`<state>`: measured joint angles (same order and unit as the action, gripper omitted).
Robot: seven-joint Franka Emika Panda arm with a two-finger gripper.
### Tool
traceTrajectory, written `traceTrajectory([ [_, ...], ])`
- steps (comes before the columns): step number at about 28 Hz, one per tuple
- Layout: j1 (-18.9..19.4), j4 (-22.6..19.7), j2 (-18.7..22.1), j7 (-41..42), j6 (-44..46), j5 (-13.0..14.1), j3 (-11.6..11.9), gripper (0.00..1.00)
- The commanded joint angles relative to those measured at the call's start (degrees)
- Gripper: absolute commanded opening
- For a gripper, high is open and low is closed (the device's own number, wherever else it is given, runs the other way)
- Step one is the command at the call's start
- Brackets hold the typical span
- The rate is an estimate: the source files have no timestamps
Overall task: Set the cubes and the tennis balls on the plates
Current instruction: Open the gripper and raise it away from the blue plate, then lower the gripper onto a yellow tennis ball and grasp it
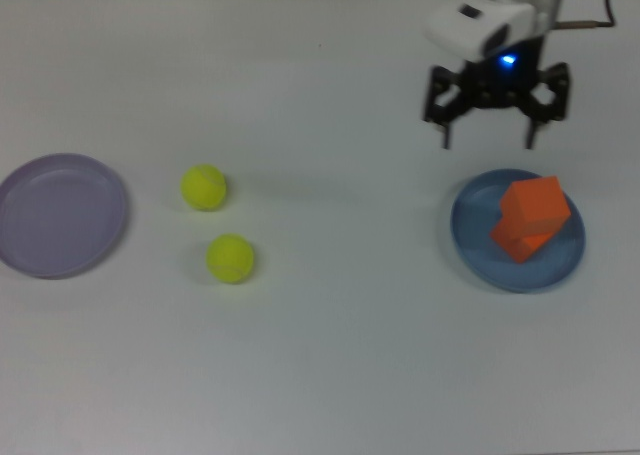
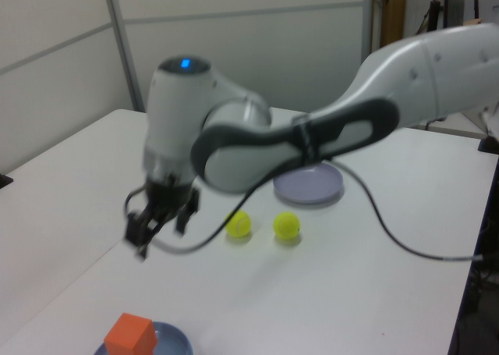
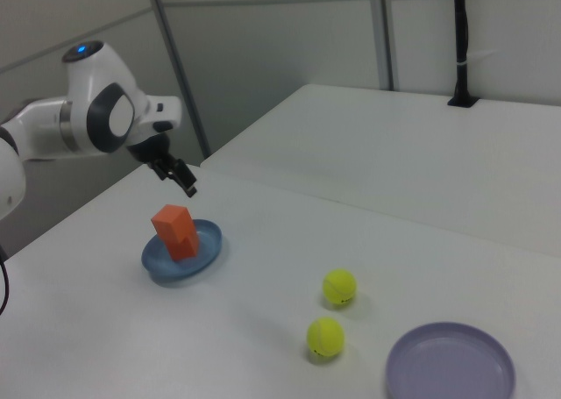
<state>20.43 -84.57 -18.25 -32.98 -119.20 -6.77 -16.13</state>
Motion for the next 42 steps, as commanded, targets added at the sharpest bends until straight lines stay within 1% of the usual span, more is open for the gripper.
traceTrajectory([
  [1,-4.3,-8.2,7.4,1.8,3.2,0.4,2.0,1.00],
  [4,-5.1,-11.0,9.9,3.8,4.6,0.8,4.4,1.00],
  [5,-5.2,-11.8,10.4,4.7,5.1,1.4,5.4,1.00],
  [6,-5.2,-13.1,11.4,6.4,5.6,3.1,7.5,1.00],
  [10,-5.2,-15.8,12.7,11.0,5.6,5.8,12.7,1.00],
  [11,-5.2,-17.5,13.6,13.5,5.5,7.0,14.8,1.00],
  [15,-5.2,-20.7,15.0,17.0,4.9,8.2,18.7,1.00],
  [16,-5.2,-21.5,15.0,18.6,4.9,9.0,19.9,1.00],
  [18,-5.3,-22.2,14.8,20.4,3.9,10.4,20.9,1.00],
  [21,-5.9,-25.4,15.0,22.7,0.6,12.0,21.6,1.00],
  [22,-6.4,-27.4,15.0,23.8,-2.1,12.2,21.8,1.00],
  [26,-7.2,-30.0,14.1,25.9,-6.4,12.7,22.0,1.00],
  [27,-7.7,-31.1,13.8,26.9,-8.0,13.2,22.3,1.00],
  [30,-8.2,-31.2,12.7,28.7,-9.6,14.5,22.8,1.00],
  [32,-8.2,-30.9,11.2,29.1,-10.5,15.1,23.2,1.00],
  [33,-8.3,-30.7,10.3,29.5,-11.0,15.2,23.8,1.00],
  [35,-8.3,-30.7,9.7,30.2,-11.8,15.2,24.4,1.00],
  [42,-8.3,-30.7,8.1,31.4,-13.3,15.2,25.6,1.00],
])
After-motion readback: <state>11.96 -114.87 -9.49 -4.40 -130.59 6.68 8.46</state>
